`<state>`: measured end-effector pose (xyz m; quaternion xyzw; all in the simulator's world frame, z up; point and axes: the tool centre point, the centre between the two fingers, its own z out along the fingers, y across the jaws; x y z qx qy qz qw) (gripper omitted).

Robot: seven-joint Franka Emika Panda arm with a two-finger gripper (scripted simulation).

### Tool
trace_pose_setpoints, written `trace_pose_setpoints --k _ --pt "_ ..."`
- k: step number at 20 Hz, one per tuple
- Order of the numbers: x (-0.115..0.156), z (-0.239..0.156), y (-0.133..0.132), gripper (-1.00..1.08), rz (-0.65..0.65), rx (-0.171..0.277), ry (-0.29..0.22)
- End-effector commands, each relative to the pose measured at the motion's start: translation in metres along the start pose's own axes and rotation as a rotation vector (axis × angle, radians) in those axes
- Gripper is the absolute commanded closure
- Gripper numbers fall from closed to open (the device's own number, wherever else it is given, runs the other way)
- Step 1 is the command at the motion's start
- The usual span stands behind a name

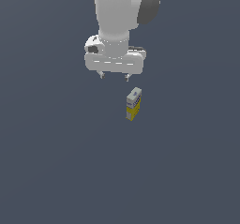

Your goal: Pick up the object and move it to a goal position.

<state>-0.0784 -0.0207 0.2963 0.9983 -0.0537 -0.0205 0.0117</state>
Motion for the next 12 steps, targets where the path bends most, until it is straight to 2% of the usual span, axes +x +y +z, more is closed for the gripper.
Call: trace_pose_setpoints --k 1,12 --pt "-0.001 0.006 -0.006 -0.92 0.027 0.001 0.002" --pt "-0.009 0.044 -0.045 -0.92 0.217 0.012 0.018"
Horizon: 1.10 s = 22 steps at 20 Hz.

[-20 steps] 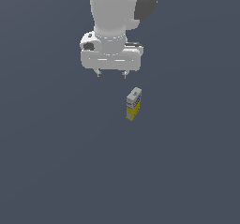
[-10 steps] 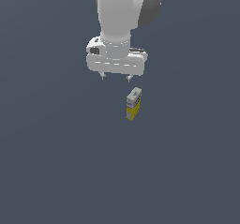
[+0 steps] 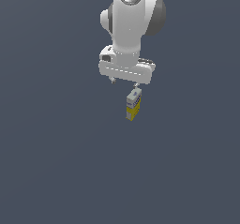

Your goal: Pick up the object and move it to a goal position.

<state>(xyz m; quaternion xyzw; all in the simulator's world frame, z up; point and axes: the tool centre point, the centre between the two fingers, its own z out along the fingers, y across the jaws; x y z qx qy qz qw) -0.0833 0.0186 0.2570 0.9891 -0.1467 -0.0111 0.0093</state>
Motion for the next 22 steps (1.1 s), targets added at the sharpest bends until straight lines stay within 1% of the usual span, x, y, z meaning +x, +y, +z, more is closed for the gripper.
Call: trace_pose_setpoints --k 1,7,12,22 --pt "-0.005 0.010 -0.009 -0.92 0.049 0.003 0.004" --pt "-0.017 0.031 -0.028 -0.92 0.157 0.012 0.010" --pt "-0.026 0.043 -0.039 -0.92 0.224 0.018 0.014" --pt "-0.034 0.054 -0.049 -0.92 0.283 0.024 0.016"
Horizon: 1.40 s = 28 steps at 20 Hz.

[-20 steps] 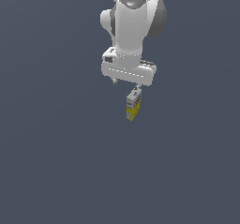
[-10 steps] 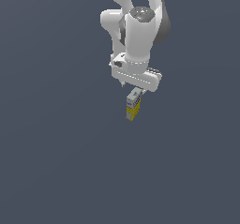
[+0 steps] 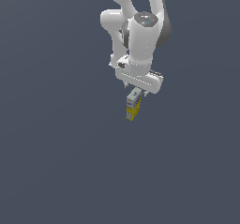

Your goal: Pick up the object and move it to a goal position.

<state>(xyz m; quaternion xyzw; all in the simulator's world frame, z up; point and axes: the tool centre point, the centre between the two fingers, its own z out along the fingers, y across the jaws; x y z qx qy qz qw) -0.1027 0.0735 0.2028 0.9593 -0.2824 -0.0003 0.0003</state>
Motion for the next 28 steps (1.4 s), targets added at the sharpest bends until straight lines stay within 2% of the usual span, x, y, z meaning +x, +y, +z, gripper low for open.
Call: trace_pose_setpoints --k 1,7,16,21,22,28 --pt "-0.001 0.001 -0.001 -0.92 0.005 0.001 0.000" --pt "-0.001 0.007 0.000 -0.92 0.003 0.000 0.000" --pt "-0.002 0.044 0.000 -0.92 0.005 0.001 0.000" --pt "-0.001 0.051 0.000 -0.92 0.005 0.001 0.000" --pt "-0.001 0.051 0.000 1.08 0.005 0.001 0.000" --pt "-0.001 0.051 0.000 1.08 0.005 0.001 0.000"
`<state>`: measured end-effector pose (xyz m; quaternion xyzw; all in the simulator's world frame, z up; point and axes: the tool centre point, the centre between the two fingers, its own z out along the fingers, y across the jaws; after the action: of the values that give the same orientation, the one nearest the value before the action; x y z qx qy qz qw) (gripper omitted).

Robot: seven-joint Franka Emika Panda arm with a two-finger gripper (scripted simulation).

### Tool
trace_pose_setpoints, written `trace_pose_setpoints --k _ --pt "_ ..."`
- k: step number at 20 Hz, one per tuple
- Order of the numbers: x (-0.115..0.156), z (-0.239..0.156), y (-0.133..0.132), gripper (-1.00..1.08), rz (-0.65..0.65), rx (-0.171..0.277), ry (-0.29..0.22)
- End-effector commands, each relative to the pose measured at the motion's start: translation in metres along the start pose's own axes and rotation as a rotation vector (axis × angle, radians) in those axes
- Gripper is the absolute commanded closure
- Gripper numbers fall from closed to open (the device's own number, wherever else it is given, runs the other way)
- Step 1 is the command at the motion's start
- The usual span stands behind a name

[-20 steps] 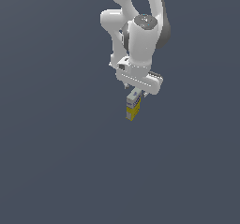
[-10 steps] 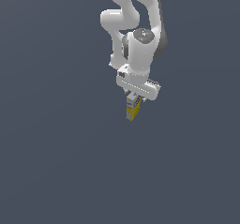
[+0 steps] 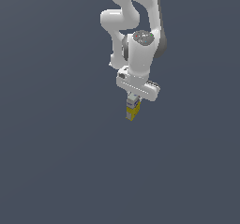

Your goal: Pick up the object and move it to a goal position.

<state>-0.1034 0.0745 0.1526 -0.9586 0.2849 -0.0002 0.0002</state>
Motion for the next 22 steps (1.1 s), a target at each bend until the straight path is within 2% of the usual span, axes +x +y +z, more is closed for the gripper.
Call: trace_pose_setpoints --k 1,11,22 --pt "0.000 0.001 0.000 1.08 0.000 0.000 -0.001" --pt "0.007 -0.007 -0.005 1.08 0.000 0.000 0.000" --pt "0.043 -0.041 -0.032 1.08 0.000 0.000 0.000"
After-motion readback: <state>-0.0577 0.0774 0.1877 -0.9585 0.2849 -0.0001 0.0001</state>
